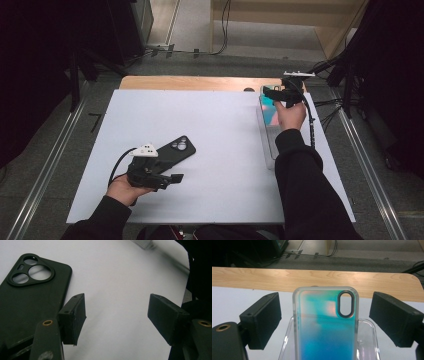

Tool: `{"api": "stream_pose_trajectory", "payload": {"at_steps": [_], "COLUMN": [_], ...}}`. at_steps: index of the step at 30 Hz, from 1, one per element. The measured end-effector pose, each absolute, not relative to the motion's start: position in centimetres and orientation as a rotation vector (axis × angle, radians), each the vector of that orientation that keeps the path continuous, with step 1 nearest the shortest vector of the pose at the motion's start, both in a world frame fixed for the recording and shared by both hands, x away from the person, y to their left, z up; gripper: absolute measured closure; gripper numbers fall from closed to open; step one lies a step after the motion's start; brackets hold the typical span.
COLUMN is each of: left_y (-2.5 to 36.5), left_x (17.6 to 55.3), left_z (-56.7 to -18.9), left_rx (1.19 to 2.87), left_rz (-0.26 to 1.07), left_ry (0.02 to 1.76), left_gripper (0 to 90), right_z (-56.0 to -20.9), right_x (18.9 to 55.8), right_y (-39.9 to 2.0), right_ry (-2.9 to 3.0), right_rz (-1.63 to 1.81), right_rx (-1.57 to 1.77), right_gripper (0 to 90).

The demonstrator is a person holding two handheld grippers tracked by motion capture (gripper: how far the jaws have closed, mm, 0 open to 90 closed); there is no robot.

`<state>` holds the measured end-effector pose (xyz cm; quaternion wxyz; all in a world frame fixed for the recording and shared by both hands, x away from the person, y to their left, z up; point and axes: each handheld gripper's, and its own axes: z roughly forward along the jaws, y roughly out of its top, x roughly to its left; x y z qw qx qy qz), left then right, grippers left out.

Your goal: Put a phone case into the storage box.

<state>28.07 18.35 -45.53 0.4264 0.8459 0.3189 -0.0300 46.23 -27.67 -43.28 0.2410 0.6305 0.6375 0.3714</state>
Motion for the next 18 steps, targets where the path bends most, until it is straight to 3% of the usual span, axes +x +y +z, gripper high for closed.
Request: {"api": "stream_pose_trajectory", "payload": {"at_steps": [18], "left_y": [18.6], "left_x": [29.1], "left_z": [-45.3], "left_rx": [2.093], "left_rz": [-0.116], "left_ry": [0.83], "left_gripper": [30.4], "right_z": [-40.6], "right_x": [41.6], "right_y": [-27.1], "right_ry": [1.985], "right_rz": [1.145], "right_rx": [1.67], "right_gripper": [9.2]}}
